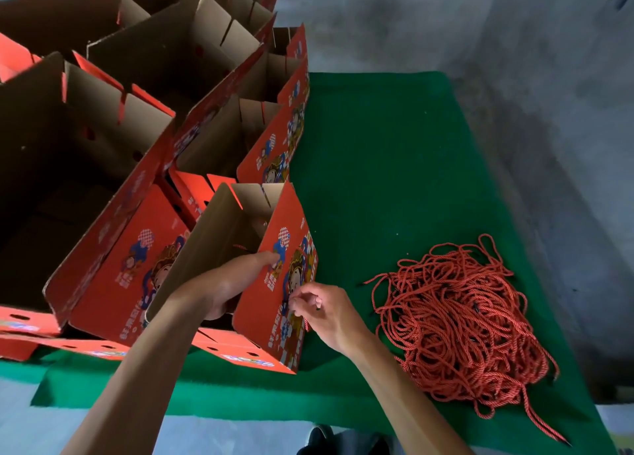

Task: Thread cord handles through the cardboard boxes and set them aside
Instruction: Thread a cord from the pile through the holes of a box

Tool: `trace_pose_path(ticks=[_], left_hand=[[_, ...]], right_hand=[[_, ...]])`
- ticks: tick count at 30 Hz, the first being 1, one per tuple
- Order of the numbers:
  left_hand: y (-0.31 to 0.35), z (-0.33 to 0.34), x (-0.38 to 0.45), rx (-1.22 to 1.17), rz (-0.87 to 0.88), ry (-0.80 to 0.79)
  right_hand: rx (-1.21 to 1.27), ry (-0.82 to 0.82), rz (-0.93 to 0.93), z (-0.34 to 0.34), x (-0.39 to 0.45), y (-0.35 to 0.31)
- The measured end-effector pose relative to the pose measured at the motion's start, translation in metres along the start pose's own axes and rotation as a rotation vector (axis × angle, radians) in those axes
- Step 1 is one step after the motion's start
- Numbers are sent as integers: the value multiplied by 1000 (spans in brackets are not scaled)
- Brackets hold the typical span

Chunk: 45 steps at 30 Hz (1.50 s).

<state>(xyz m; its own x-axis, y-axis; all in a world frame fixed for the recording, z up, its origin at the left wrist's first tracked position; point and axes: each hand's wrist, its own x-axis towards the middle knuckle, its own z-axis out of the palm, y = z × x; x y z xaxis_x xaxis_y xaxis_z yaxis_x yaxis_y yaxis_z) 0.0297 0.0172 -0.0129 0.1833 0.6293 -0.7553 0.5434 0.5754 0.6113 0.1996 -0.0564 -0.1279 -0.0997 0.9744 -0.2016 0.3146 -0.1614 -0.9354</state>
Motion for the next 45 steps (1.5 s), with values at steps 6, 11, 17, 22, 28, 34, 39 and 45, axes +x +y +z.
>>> trace_pose_path(ticks=[6, 11, 17, 22, 28, 34, 39, 45], left_hand=[[-8, 13, 12, -78, 28, -99], [-17, 18, 30, 254, 80, 22], [-24, 20, 47, 351, 76, 10], [-30, 19, 50, 208, 83, 148], [-28, 12, 26, 662, 351, 226], [-33, -9, -15, 395, 585, -4], [-46, -14, -34, 670, 454, -36], [-64, 6, -16, 1171, 423, 202]], right_hand=[[147, 68, 68, 7, -1, 7], [261, 69, 113, 2, -3, 14], [130, 17, 51, -2, 0, 21], [-151, 170, 64, -29, 23, 52], [-788, 123, 264, -69, 52, 101], [-1129, 116, 176, -64, 55, 117], [-1090, 164, 177, -57, 51, 121], [-1109, 156, 278, -55, 48, 121]])
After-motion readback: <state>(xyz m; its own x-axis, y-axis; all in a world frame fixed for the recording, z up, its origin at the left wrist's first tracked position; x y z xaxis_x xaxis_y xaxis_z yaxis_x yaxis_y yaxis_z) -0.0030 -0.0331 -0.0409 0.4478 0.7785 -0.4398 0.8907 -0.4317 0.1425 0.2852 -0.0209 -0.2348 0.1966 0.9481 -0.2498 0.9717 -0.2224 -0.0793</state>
